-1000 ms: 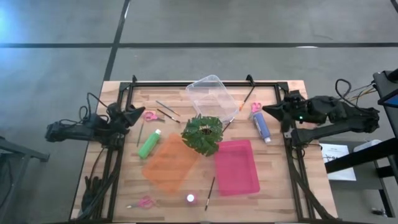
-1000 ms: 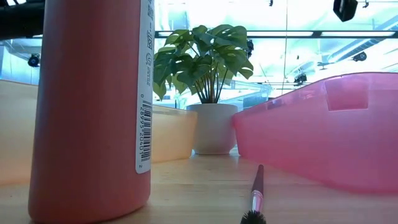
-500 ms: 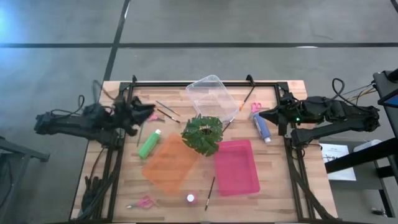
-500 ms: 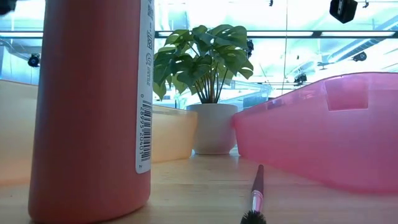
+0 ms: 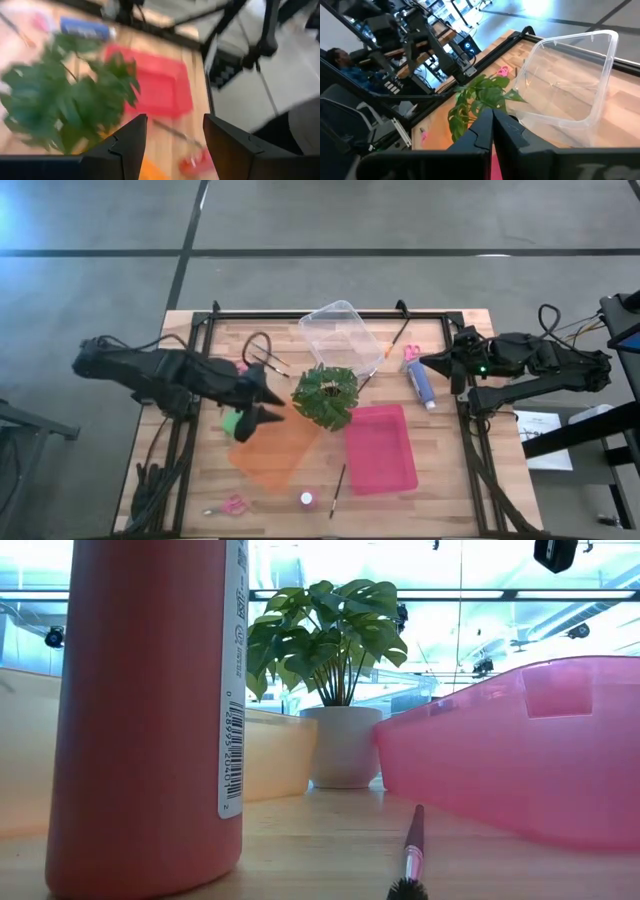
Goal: Pick & Place Paint Supplies
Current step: Put the pink acrylic craft paint bottle into the transparent bin
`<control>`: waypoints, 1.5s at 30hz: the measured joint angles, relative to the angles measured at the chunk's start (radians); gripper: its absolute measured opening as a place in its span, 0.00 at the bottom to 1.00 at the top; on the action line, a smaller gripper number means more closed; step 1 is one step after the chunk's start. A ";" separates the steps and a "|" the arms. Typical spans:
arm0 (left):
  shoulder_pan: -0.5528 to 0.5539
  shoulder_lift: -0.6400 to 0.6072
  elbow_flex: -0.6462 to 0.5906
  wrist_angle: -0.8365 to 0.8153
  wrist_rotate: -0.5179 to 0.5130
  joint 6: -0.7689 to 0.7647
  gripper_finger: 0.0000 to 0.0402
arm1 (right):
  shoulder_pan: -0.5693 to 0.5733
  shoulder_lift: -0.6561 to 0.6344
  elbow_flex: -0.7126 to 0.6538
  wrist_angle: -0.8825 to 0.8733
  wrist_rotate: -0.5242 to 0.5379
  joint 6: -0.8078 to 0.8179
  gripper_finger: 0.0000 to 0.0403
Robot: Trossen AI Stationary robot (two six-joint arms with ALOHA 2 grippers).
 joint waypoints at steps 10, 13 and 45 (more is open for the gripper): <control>-0.170 0.235 0.349 -0.399 0.048 -0.029 0.65 | 0.000 0.002 -0.001 -0.003 0.000 0.026 0.02; -0.223 0.290 0.399 -0.410 0.052 -0.029 0.72 | 0.000 0.001 -0.001 -0.003 0.000 0.038 0.02; -0.418 0.969 0.915 -0.562 -0.248 -0.167 0.71 | 0.000 -0.132 -0.002 -0.033 -0.105 -0.130 0.02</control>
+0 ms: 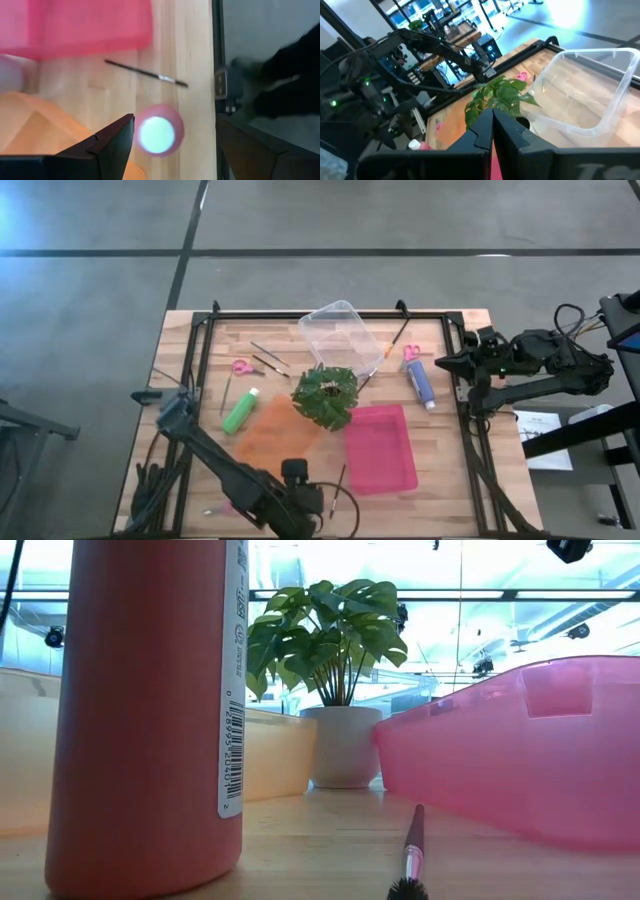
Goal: Pick & Place Paint Supplies
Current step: Put the pink acrylic craft paint bottle into the transparent bin
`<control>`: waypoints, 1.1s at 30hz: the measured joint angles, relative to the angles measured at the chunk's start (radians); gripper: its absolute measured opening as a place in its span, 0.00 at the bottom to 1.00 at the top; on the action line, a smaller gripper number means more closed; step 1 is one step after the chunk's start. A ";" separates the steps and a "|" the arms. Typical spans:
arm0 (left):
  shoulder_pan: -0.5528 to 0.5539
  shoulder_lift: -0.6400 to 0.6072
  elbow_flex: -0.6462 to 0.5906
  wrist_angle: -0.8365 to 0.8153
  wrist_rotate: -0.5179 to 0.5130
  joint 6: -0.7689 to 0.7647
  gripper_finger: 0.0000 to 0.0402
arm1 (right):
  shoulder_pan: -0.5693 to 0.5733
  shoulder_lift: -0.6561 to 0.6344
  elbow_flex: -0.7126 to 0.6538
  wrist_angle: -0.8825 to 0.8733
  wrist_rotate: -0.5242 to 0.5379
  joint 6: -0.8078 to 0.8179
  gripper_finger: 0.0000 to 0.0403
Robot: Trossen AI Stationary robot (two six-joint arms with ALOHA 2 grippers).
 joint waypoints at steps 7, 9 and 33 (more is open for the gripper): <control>0.000 0.004 -0.017 -0.021 -0.011 -0.027 0.71 | 0.000 -0.025 0.000 0.001 0.012 -0.011 0.02; 0.001 0.001 -0.026 -0.015 -0.011 -0.027 0.71 | 0.000 -0.024 0.000 0.001 0.019 -0.012 0.02; 0.006 0.002 -0.104 0.053 -0.015 -0.124 0.71 | 0.000 -0.017 0.000 0.000 0.019 -0.023 0.02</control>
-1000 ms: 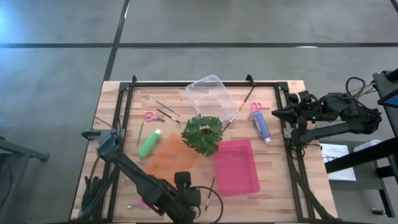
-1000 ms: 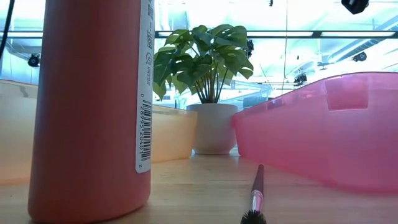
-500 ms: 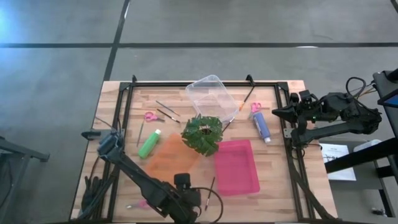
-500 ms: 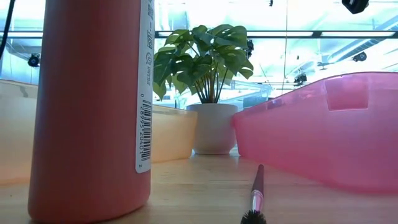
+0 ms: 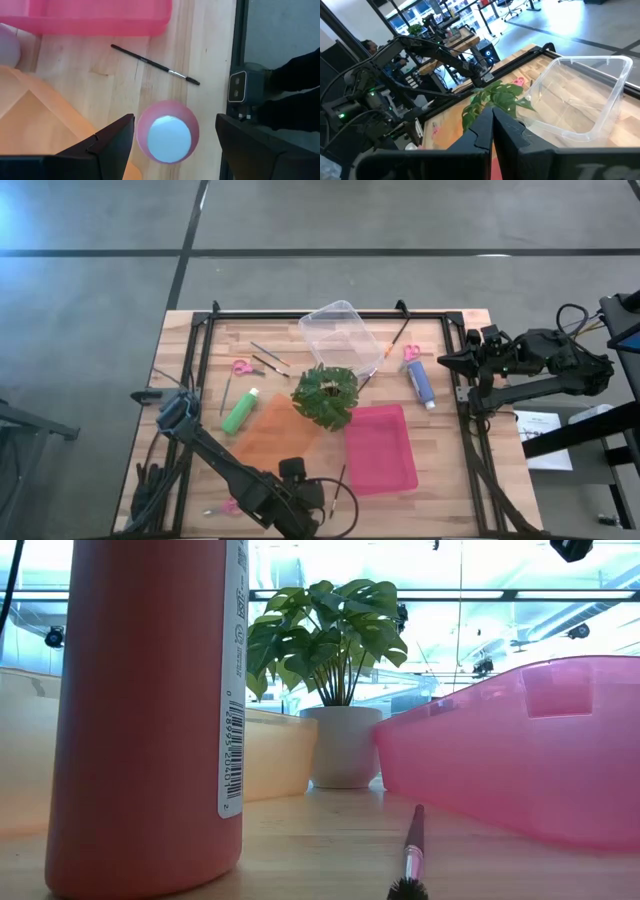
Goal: Pick & Place Paint Supplies
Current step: Put the pink acrylic craft paint bottle into the transparent bin
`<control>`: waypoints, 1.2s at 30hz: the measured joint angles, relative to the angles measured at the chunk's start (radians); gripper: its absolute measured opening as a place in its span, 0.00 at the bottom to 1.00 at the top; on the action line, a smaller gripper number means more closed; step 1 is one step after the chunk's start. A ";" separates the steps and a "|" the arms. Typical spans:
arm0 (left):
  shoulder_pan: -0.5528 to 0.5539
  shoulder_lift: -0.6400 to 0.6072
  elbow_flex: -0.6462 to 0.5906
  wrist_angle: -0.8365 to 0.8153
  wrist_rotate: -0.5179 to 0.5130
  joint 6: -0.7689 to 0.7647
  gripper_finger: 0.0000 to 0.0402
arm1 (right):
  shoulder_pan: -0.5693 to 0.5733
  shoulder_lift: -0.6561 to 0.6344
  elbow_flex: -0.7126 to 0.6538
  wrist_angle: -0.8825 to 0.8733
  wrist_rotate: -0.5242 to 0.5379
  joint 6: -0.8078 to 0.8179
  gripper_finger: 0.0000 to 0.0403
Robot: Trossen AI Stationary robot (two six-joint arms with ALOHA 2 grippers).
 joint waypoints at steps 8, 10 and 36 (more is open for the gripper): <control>0.002 0.000 -0.011 -0.001 0.019 -0.017 0.61 | 0.000 0.000 0.000 -0.008 -0.003 0.000 0.02; 0.003 0.000 -0.011 0.006 0.020 -0.022 0.55 | 0.000 0.000 0.000 -0.007 -0.003 0.000 0.02; 0.075 -0.112 -0.012 0.045 0.068 -0.045 0.30 | 0.000 0.000 0.000 -0.023 -0.021 -0.008 0.02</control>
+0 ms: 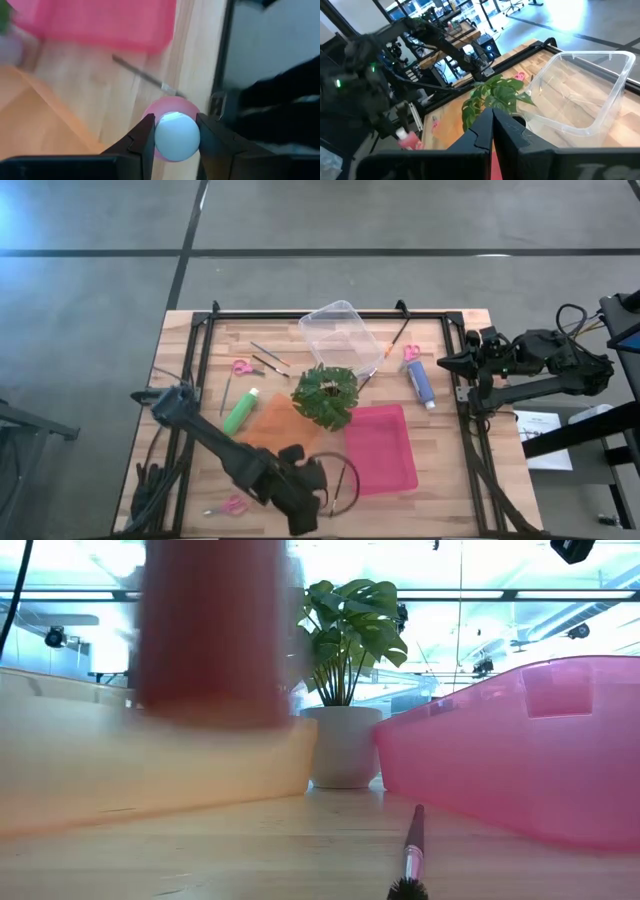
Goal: Pick & Place Paint Supplies
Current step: Put the pink acrylic craft paint bottle into the transparent bin
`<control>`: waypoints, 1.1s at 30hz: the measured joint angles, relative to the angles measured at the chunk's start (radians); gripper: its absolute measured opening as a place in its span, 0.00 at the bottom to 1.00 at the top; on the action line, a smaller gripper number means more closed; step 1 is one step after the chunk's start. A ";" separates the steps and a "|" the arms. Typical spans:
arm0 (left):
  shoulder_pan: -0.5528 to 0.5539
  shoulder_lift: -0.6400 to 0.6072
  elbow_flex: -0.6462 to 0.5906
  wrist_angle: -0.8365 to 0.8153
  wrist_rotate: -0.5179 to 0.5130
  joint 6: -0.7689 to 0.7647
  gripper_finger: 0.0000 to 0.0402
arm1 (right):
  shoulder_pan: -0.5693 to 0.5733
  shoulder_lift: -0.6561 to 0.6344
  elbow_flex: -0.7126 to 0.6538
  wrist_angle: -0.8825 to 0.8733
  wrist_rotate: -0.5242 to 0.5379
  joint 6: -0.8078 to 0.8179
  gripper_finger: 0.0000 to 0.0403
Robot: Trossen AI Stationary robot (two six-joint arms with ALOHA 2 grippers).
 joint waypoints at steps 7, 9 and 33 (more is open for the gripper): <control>0.124 -0.147 0.000 0.099 -0.004 0.049 0.30 | 0.000 0.000 0.000 0.001 0.000 -0.008 0.02; 0.181 -0.187 0.001 0.142 -0.004 0.092 0.30 | 0.000 -0.001 0.000 0.002 0.000 -0.011 0.02; 0.998 -0.186 0.017 0.217 0.366 0.747 0.30 | -0.001 0.001 0.000 0.008 0.219 0.052 0.02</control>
